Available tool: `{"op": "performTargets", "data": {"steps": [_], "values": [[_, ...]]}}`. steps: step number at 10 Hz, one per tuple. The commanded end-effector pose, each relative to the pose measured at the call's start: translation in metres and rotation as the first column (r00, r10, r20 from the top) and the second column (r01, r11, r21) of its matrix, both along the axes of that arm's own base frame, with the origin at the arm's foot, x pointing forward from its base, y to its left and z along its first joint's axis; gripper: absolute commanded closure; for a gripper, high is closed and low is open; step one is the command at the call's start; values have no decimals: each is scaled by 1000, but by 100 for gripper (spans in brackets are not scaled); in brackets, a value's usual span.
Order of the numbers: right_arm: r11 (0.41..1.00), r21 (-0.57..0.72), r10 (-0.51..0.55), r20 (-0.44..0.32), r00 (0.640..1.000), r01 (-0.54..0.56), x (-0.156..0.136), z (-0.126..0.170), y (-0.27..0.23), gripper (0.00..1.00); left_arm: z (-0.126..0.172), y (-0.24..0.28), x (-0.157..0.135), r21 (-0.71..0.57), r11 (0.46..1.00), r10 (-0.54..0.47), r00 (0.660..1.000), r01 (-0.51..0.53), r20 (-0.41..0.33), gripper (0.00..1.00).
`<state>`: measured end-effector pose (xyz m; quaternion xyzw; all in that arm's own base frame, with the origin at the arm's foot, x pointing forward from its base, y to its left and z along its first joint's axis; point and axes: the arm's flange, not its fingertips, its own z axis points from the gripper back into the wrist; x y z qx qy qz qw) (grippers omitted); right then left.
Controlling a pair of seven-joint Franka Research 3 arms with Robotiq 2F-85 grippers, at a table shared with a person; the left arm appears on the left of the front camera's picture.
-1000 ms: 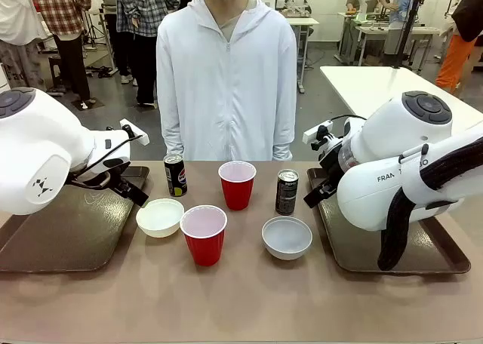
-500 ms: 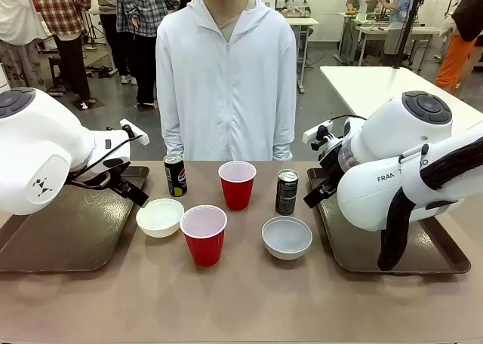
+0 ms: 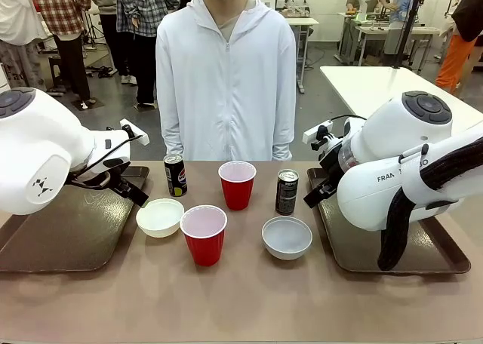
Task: Prepare tableware on both trays.
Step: Pick up a Picnic Bowl from the table and place it on a Handle tray.
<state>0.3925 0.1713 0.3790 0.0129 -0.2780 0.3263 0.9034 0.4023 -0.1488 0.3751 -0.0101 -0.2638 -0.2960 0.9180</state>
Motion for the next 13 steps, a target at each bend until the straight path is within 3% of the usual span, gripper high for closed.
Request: {"op": "performTargets", "data": {"steps": [1, 3, 4, 6, 7, 8, 9, 12, 13], "values": [[997, 36, 73, -38, 997, -71, -60, 38, -6, 0, 30, 22, -55, 18, 1000, -24, 997, 25, -77, 0], [997, 18, 76, -173, 982, -74, -124, 59, -27, 0, 33, 50, -85, 13, 995, -91, 971, 96, -221, 0], [1000, -21, 17, -234, 972, -22, -143, 61, -41, 0, 29, 63, -98, -13, 994, -112, 950, 113, -291, 0], [997, -62, -60, -380, 923, 40, -179, 51, -63, 0, 22, 72, -121, -120, 979, -197, 904, 163, -380, 0], [997, -58, -63, -440, 896, 42, -189, 44, -67, 0, 19, 72, -132, -97, 986, -160, 907, 132, -390, 0], [997, -67, -53, -400, 915, 28, -177, 44, -65, 0, 26, 71, -131, 9, 999, -42, 947, 48, -318, 0], [997, -79, -45, -390, 920, 15, -124, 107, -35, 0, 59, 56, -67, -92, 984, -174, 905, 150, -388, 0], [995, -92, -61, -409, 910, 25, -133, 111, -42, 0, 64, 59, -69, -69, 990, -141, 914, 124, -382, 0], [998, -46, -64, -500, 863, 48, -112, 103, -46, 0, 68, 65, -62, -186, 975, -192, 894, 125, -404, 0]]}}
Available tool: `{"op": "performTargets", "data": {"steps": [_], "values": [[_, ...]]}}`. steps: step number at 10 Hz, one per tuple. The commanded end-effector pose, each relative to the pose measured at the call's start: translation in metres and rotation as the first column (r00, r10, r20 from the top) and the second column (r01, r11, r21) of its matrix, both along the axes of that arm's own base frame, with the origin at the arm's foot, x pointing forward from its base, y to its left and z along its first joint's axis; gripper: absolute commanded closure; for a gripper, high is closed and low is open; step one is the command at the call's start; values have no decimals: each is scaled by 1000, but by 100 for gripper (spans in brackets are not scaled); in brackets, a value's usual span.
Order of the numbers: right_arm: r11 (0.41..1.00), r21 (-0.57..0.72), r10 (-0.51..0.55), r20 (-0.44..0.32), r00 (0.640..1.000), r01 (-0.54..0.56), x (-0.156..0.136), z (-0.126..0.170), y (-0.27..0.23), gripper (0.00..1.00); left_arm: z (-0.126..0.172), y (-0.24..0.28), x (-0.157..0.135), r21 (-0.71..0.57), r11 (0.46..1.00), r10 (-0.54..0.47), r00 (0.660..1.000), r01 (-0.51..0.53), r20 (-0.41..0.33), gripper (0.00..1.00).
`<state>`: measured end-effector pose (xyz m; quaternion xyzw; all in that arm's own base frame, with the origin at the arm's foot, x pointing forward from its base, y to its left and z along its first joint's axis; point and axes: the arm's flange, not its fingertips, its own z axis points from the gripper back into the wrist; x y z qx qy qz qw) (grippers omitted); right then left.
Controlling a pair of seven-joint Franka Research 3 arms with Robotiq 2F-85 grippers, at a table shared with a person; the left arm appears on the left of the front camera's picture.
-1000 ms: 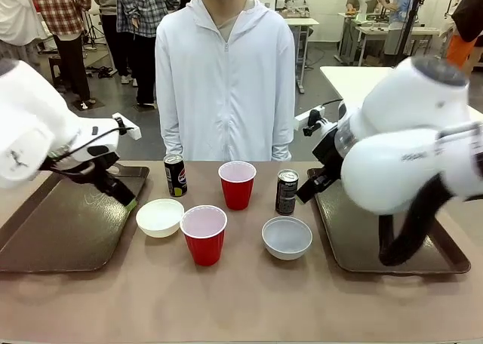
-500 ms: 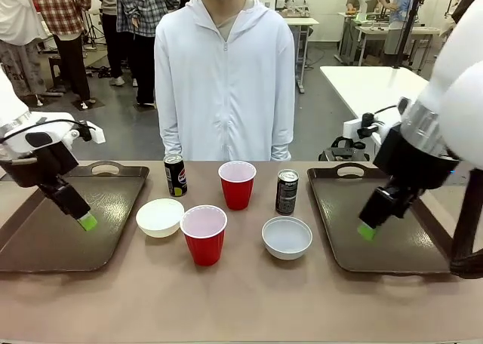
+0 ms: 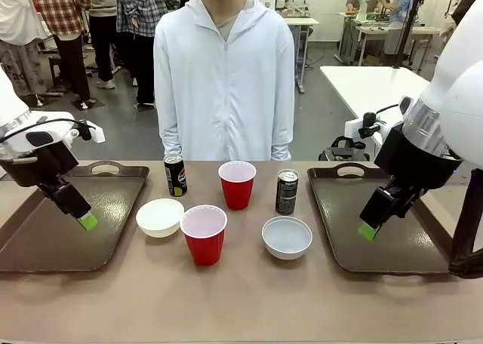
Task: Prepare tableware on both trays.
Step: Pick up a Picnic Bowl from the table and place it on a Handle tray.
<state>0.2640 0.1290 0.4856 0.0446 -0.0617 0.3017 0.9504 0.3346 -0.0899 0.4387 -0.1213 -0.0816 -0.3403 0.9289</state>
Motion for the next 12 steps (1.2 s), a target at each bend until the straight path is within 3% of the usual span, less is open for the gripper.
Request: {"op": "performTargets", "data": {"steps": [1, 3, 5, 7, 10, 12], "values": [[988, 135, -58, -108, 993, 72, 22, -1, -18, 0, 9, 22, 10, -217, 976, 1, 997, -17, -72, 0], [958, 246, -112, -142, 984, 145, 14, 4, -58, 0, 17, 73, 14, -450, 890, 0, 987, -73, -159, 0], [886, 394, -189, -177, 966, 246, 2, 4, -116, 0, 20, 135, 3, -551, 827, -39, 966, -112, -255, 0], [777, 519, -277, -226, 934, 356, 0, -5, -180, 0, 6, 193, 11, -605, 780, -64, 943, -157, -327, 0], [665, 631, -306, -257, 917, 399, -1, -19, -222, 0, -10, 246, 21, -689, 664, 40, 934, -290, -355, 0], [628, 658, -325, -263, 908, 416, -10, -21, -243, 0, -22, 267, 20, -724, 601, 82, 927, -338, -365, 0]]}}
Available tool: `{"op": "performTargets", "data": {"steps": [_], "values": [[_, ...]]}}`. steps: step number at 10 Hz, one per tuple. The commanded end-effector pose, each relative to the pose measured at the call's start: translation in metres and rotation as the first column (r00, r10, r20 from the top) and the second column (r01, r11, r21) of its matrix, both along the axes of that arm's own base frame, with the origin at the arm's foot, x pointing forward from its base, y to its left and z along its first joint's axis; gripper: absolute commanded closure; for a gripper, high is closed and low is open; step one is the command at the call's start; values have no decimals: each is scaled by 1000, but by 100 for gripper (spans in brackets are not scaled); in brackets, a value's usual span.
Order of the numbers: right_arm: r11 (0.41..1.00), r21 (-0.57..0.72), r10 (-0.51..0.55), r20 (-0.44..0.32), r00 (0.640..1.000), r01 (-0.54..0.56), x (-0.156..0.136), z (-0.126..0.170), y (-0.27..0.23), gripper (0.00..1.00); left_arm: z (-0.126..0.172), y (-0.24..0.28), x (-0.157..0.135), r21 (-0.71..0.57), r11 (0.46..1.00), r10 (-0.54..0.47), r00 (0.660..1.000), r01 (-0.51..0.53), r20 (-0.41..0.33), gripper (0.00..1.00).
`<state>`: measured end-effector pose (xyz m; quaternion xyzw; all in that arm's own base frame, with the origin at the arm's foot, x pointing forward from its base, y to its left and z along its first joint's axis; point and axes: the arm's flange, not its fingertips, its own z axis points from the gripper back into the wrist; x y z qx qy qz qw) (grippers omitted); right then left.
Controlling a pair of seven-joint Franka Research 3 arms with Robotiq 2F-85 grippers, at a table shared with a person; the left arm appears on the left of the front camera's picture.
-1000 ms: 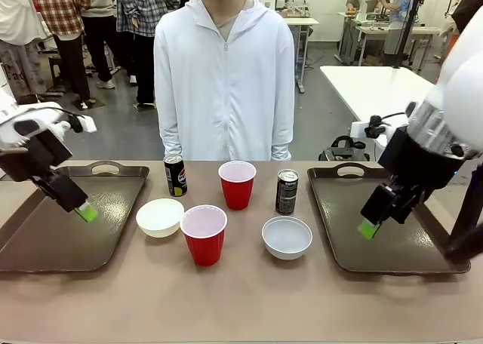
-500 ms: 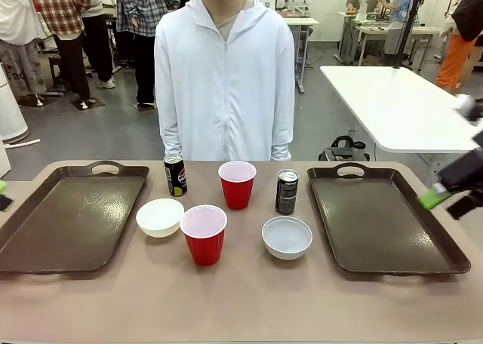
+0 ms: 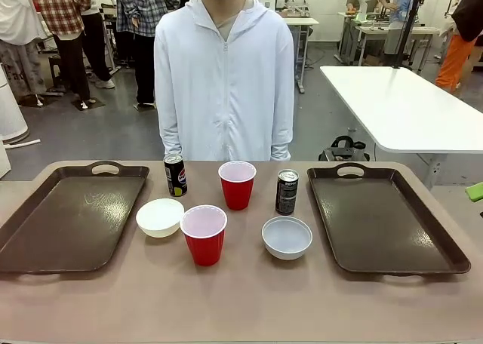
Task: Prepare tableware on both trays.
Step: Pick up a Picnic Bowl from the table and place it on a Handle tray.
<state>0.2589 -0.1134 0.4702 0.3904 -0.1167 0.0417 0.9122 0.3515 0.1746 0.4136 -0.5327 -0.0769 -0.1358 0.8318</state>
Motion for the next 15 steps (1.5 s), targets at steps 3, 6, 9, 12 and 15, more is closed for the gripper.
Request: {"op": "performTargets", "data": {"steps": [3, 6, 9, 12, 15], "values": [[998, 45, -50, 6, 999, 50, -13, -8, -21, 0, -2, 25, -4, -47, 995, 84, 996, -83, 16, 0], [994, 43, -96, 11, 995, 96, -18, -5, -32, 0, -3, 30, -10, -9, 996, 92, 996, -92, 1, 0], [994, 22, -110, -7, 994, 111, -20, -4, -34, 0, -4, 31, -8, -22, 995, 100, 995, -100, -7, 0], [994, 22, -110, -7, 994, 111, -20, -4, -34, 0, -4, 31, -8, -22, 995, 100, 995, -100, -7, 0], [994, 22, -110, -7, 994, 111, -20, -4, -34, 0, -4, 31, -8, -22, 995, 100, 995, -100, -7, 0]]}}
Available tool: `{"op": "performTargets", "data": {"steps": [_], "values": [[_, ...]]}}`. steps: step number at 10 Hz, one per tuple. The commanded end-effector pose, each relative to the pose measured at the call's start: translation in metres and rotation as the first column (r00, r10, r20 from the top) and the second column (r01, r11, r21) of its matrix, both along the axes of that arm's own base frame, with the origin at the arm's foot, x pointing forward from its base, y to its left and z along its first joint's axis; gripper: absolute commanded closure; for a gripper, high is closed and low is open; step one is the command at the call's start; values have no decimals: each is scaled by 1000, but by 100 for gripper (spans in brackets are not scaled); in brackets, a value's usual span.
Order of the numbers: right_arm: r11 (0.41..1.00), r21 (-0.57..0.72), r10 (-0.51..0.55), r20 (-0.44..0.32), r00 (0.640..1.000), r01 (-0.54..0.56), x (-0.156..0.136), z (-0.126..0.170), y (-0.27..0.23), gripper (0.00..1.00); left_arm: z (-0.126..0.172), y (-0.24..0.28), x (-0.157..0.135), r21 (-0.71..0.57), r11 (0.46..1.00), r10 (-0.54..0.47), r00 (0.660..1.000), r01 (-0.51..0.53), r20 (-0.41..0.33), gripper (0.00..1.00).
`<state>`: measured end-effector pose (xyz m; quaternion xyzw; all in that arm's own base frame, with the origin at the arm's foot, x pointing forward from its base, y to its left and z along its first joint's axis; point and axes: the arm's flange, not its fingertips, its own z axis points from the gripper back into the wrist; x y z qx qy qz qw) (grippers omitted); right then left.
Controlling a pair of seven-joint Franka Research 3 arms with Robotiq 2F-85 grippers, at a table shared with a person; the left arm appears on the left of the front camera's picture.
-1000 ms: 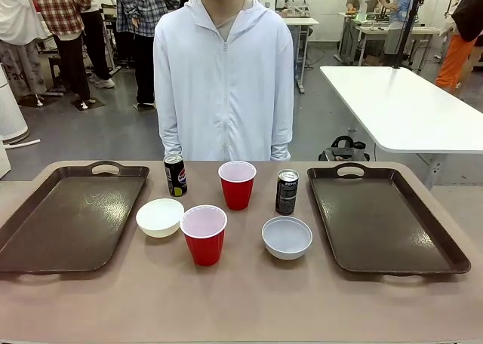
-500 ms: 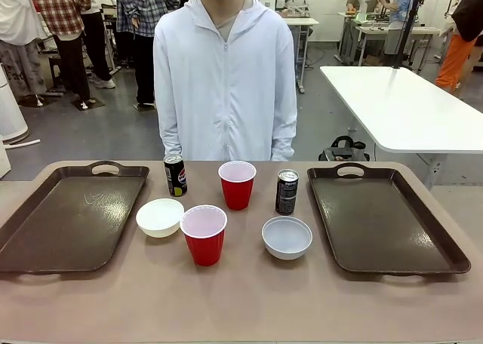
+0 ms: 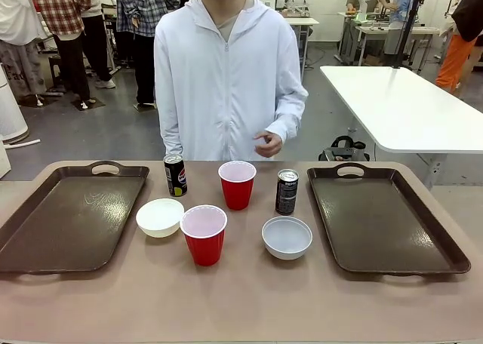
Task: Prepare tableware on both trays.
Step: Pick up a Picnic Bowl from the table and place it on a Handle tray.
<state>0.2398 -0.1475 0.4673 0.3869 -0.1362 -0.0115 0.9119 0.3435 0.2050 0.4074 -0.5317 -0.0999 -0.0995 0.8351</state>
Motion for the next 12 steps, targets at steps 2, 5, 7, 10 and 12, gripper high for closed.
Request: {"op": "performTargets", "data": {"steps": [2, 5, 7, 10, 12], "values": [[1000, 15, 2, 0, 1000, -2, 0, -1, 0, 0, 3, 0, 0, -16, 1000, 14, 1000, -14, -5, 0], [1000, 15, 2, 0, 1000, -2, 0, -1, 0, 0, 0, 0, 0, 0, 1000, 1, 1000, -1, 0, 0], [1000, 15, 2, 0, 1000, -2, 0, -1, 0, 0, 6, -83, 15, 287, 958, -14, 1000, 5, 27, 0], [1000, 15, 2, 0, 1000, -2, 0, -1, 0, 0, 9, -210, 42, 558, 829, -68, 997, 38, 32, 0], [1000, 15, 2, 0, 1000, -2, 0, -1, 0, 0, -2, -278, 54, 704, 710, -101, 992, 20, 74, 0]]}}
